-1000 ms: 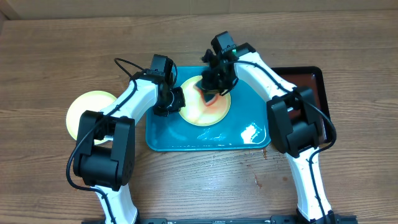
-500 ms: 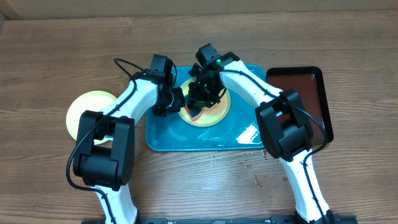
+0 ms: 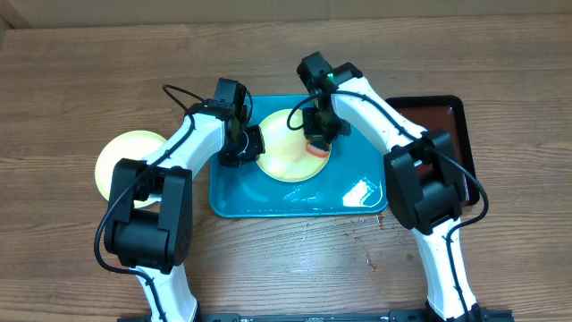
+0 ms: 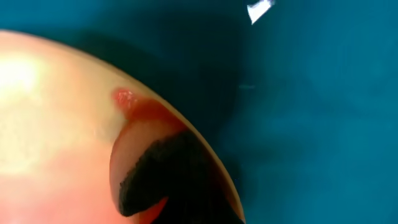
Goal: Clean dirty plates on tray and stack at the side
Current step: 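Scrub the yellow plate with the sponge while left gripper holds it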
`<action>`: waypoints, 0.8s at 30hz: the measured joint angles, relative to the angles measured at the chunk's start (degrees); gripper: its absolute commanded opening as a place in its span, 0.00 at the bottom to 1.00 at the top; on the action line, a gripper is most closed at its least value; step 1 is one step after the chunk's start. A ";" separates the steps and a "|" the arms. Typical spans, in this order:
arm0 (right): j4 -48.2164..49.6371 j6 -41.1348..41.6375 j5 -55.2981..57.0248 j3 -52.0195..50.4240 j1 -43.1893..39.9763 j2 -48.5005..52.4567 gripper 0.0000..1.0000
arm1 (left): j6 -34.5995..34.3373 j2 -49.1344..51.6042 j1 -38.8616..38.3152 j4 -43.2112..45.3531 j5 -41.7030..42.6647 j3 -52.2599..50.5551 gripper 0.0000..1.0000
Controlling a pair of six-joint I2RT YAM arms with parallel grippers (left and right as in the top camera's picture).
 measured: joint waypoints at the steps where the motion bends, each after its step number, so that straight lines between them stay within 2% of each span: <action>1: 1.88 -0.04 0.72 -0.46 0.42 -0.11 0.04 | 0.00 0.00 0.00 -0.04 0.00 0.00 0.04; 9: 13.79 -2.05 -2.84 -3.41 1.84 -0.48 0.04 | -0.02 0.00 0.39 -0.63 -0.20 0.00 0.04; 14: 17.51 -3.06 -14.53 -4.28 1.92 -0.31 0.04 | 0.00 0.00 0.52 -0.79 -0.26 0.00 0.04; 19: 17.79 -4.09 -24.83 -4.50 2.56 0.61 0.04 | 0.00 0.00 0.52 -0.85 -0.35 0.00 0.04; 24: 13.68 -5.11 -31.01 -4.61 2.82 1.03 0.04 | -0.02 0.00 0.52 -0.87 -0.35 0.00 0.04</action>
